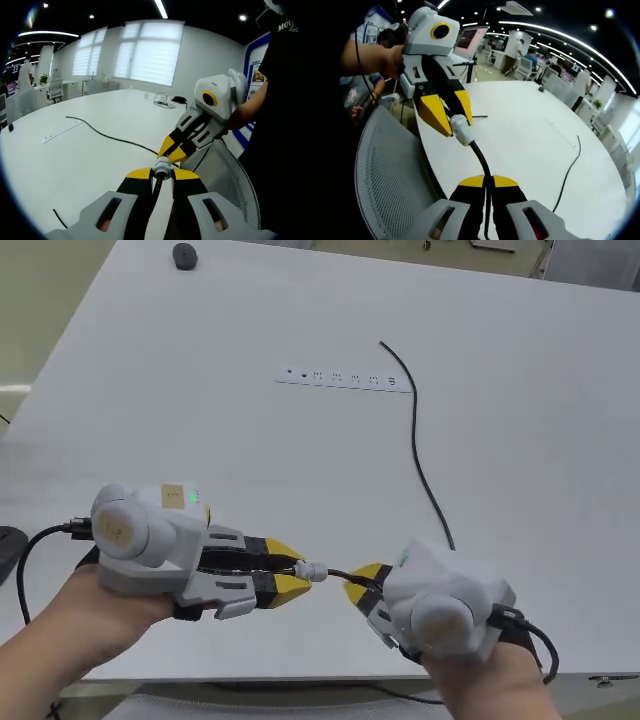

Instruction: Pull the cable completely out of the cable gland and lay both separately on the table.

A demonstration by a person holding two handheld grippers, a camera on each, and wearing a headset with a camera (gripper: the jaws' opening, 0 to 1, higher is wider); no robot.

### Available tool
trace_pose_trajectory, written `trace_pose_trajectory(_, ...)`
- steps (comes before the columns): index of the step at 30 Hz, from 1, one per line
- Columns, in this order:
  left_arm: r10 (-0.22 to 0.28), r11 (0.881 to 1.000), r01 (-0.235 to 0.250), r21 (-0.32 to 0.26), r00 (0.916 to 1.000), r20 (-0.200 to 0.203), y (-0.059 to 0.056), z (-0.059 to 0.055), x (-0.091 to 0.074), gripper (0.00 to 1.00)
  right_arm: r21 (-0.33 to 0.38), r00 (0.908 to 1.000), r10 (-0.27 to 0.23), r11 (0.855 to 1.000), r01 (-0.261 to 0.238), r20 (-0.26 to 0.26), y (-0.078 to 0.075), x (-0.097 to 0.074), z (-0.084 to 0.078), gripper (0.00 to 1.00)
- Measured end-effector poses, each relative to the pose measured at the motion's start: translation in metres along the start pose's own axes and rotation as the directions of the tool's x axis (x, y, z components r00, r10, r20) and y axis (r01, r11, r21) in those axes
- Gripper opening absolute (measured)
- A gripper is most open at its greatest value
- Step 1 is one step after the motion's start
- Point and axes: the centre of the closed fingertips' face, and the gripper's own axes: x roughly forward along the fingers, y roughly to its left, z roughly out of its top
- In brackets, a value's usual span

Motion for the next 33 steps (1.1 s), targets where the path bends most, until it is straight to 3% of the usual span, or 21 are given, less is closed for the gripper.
trace_pose_trajectory(8,-0.004,1.0,0.004,-0.006,1.0,0.001,0.0,-0.001,0.002,0.15,0.12,0.998,-0.02,0.992,0.027,-0.06,-0.017,0.003,-0.033,0.0)
trace_pose_trajectory(11,-0.009,1.0,0.009,-0.006,1.0,-0.001,-0.001,-0.002,0.003,0.15,0.179,0.9965,-0.017,0.983,0.032,-0.082,-0.019,0.004,-0.047,0.0)
trace_pose_trajectory(16,-0.007,1.0,0.007,-0.01,0.9999,0.008,-0.001,-0.001,0.003,0.15,0.372,0.9941,-0.004,0.927,0.044,-0.108,-0.022,0.007,-0.069,0.0)
trace_pose_trajectory(21,-0.01,1.0,0.01,-0.007,0.9999,-0.002,-0.002,-0.003,0.004,0.15,0.37,0.9943,-0.005,0.928,0.044,-0.107,-0.022,0.006,-0.071,0.0)
trace_pose_trajectory(27,-0.011,1.0,0.011,-0.015,0.9999,0.003,-0.001,-0.003,0.003,0.15,0.399,0.9951,-0.007,0.916,0.046,-0.099,-0.019,0.006,-0.07,0.0)
trace_pose_trajectory(33,0.001,1.0,-0.001,-0.021,1.0,0.006,0.003,-0.005,0.001,0.15,0.377,0.9974,-0.031,0.925,0.054,-0.065,-0.023,-0.003,-0.063,0.01)
